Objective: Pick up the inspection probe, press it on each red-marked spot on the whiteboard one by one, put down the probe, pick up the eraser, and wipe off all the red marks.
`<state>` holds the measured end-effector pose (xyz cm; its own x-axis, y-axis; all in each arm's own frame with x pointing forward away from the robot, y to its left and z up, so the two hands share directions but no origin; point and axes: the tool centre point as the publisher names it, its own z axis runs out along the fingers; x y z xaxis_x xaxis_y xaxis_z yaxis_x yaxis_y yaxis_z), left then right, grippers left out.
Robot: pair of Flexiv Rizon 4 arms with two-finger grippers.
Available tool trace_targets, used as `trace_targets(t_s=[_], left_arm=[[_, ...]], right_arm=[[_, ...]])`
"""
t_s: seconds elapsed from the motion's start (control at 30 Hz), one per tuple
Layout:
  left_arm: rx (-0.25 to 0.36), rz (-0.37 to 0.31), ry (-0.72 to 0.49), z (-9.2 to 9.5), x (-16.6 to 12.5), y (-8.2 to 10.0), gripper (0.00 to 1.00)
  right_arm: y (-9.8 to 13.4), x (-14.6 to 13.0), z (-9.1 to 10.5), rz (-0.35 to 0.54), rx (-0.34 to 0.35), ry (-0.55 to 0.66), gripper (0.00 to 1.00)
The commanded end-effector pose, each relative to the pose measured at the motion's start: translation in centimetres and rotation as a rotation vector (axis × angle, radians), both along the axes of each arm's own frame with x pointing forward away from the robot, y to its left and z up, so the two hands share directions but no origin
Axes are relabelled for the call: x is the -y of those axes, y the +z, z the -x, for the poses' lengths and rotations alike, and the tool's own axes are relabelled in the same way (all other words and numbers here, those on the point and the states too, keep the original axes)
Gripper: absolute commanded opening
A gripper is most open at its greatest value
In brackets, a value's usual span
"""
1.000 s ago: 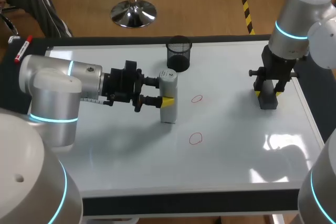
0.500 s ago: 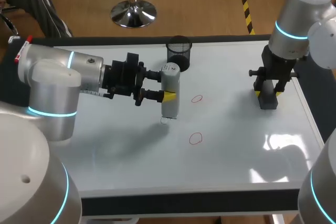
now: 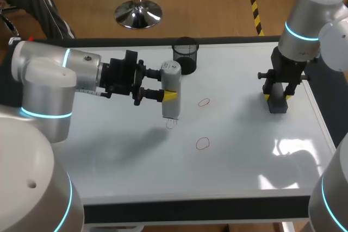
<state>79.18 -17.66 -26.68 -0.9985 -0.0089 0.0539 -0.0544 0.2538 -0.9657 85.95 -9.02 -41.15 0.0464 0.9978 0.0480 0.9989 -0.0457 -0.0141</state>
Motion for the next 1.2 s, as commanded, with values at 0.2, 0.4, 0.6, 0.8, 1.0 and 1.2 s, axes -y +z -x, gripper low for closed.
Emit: trace_targets(t_s=[0.2,0.4,0.6,0.8,1.0,1.2], left_arm=[[-0.008,0.009,-0.008,-0.3,-2.5,0.3,0.00],[-0.014,0.016,-0.006,-0.7,-4.1,-0.1,0.00],[-0.011,0.019,-0.005,-1.2,-5.7,0.0,0.00],[-0.008,0.028,0.005,-1.7,-7.4,-0.1,0.00],[-0.017,0.048,0.015,-1.9,-9.1,-0.2,0.00],[-0.010,0.034,0.030,-1.7,-10.5,-0.2,0.00]], right_arm=[[0.0,0.1,0.0,-0.002,0.000,0.002,0.00],[0.0,0.1,0.0,-0.002,0.000,0.002,0.00],[0.0,0.1,0.0,-0.002,0.000,0.002,0.00],[0.0,0.1,0.0,-0.002,0.000,0.002,0.00],[0.0,0.1,0.0,-0.002,0.000,0.002,0.00],[0.0,0.1,0.0,-0.002,0.000,0.002,0.00]])
